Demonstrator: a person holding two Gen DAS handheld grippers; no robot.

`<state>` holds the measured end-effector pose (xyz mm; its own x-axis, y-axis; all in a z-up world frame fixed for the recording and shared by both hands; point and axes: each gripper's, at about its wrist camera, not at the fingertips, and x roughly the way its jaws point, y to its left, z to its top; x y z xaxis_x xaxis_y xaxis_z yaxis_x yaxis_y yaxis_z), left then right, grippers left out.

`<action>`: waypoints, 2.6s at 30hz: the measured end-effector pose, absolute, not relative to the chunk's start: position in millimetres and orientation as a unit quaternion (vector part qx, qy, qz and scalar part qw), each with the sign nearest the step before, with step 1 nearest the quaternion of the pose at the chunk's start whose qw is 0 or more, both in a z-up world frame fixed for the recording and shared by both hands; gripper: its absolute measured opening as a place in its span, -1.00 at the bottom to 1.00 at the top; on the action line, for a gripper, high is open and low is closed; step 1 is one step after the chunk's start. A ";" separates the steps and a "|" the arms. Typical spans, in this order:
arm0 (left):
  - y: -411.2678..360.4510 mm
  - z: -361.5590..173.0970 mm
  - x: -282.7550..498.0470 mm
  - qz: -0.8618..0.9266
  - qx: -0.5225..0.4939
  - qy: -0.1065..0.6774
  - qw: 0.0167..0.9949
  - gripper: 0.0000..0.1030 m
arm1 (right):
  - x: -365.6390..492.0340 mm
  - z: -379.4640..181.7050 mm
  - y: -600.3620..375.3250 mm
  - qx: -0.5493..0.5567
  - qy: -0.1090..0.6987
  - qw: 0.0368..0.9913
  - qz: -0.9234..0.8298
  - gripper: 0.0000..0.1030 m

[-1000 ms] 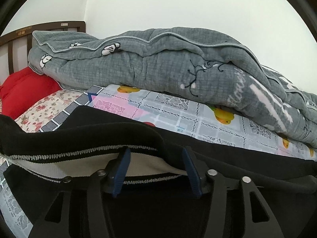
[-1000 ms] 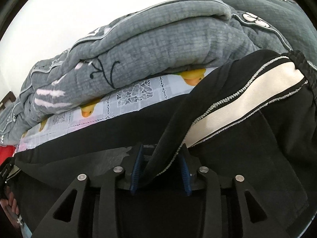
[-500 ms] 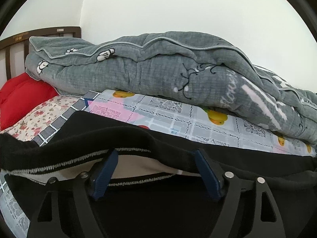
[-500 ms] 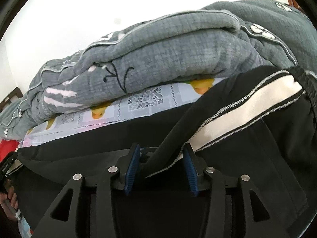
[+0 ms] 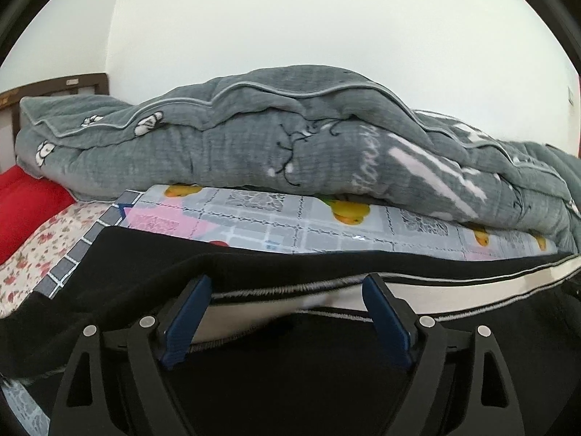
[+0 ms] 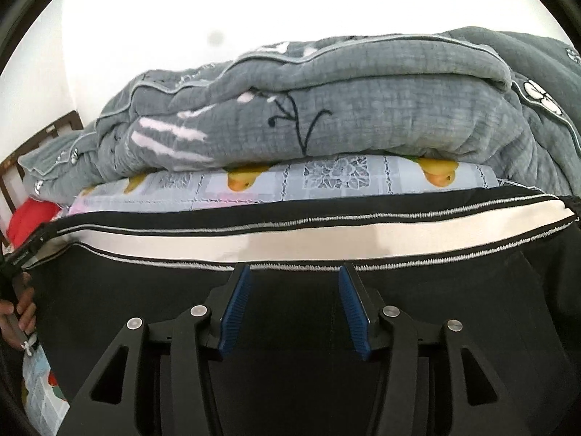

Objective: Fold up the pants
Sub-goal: 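Lift the waistband with both grippers and fold it over toward the hem, then lower the folded edge onto the pants and open both grippers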

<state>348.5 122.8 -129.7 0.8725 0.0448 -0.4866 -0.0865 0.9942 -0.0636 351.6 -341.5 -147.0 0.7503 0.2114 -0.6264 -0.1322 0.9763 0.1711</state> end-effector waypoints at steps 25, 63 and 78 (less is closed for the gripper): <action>190.8 -147.7 347.1 0.156 -0.188 0.274 0.930 0.65 | 358.6 -153.6 -345.9 0.065 0.365 0.925 0.081 0.15; 134.4 -132.8 304.3 0.053 -0.100 0.271 0.956 0.64 | 205.7 -125.0 -394.0 0.048 0.352 0.935 -0.008 0.18; 128.8 -167.0 175.0 -0.014 -0.158 0.389 0.907 0.62 | 158.5 -159.6 -419.1 0.120 0.388 0.914 -0.019 0.18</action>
<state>175.0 128.8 -167.0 0.6964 -0.1486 -0.7021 -0.0977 0.9496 -0.2979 158.5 -419.1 -159.6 0.6981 0.0592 -0.7135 0.1278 0.9703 0.2056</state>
